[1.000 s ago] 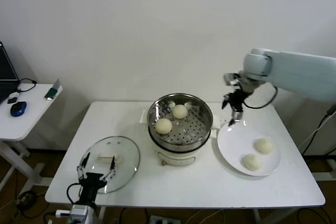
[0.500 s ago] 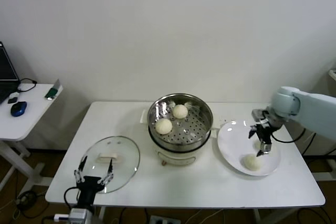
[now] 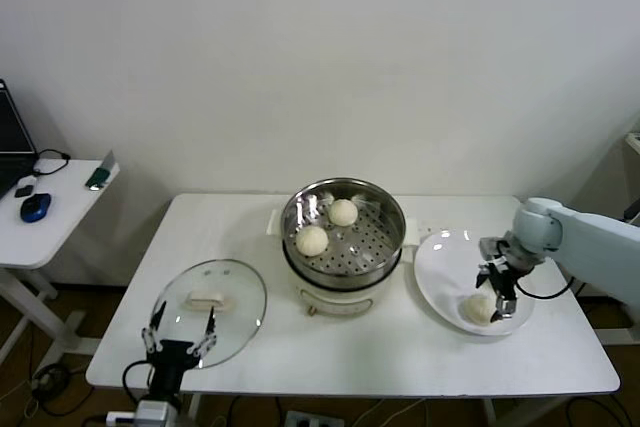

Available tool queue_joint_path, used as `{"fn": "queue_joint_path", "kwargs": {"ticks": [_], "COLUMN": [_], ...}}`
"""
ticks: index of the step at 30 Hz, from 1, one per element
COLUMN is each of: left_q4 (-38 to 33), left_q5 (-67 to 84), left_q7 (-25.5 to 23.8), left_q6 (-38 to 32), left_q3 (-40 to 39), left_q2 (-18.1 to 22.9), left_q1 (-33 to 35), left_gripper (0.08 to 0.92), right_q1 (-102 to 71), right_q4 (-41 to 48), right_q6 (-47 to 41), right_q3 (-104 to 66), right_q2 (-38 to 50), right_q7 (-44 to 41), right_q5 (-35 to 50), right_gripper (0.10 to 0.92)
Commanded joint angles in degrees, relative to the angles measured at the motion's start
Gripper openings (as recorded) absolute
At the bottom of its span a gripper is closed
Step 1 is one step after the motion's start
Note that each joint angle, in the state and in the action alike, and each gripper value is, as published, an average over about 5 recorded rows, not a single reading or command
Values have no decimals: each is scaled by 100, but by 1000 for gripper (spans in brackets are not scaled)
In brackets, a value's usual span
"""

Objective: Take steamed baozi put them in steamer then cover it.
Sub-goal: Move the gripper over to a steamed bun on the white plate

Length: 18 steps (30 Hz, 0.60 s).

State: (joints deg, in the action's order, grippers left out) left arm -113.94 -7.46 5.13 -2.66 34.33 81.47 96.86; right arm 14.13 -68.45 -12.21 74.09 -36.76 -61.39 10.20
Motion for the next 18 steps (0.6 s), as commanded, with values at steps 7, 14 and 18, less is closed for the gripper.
{"fn": "queue_joint_path", "kwargs": {"ticks": [7, 14, 18], "left_q4": [29, 25, 28], "left_q5": [-26, -26, -25], "left_q7": [6, 9, 9], "left_q6": [-8, -7, -9], "left_q3": [6, 3, -3], "left_q2": [-12, -21, -20], "left_q1": [9, 8, 9], "left_gripper": [823, 823, 823], "right_q1": [-397, -327, -280], "right_q4": [271, 290, 297], "right_q6": [54, 86, 112], "right_q3": [-284, -235, -213], "right_q2": [-240, -239, -233], "right_q7": [-84, -140, -153], "right_q5": [-218, -236, -245], "right_gripper": [821, 751, 719]}}
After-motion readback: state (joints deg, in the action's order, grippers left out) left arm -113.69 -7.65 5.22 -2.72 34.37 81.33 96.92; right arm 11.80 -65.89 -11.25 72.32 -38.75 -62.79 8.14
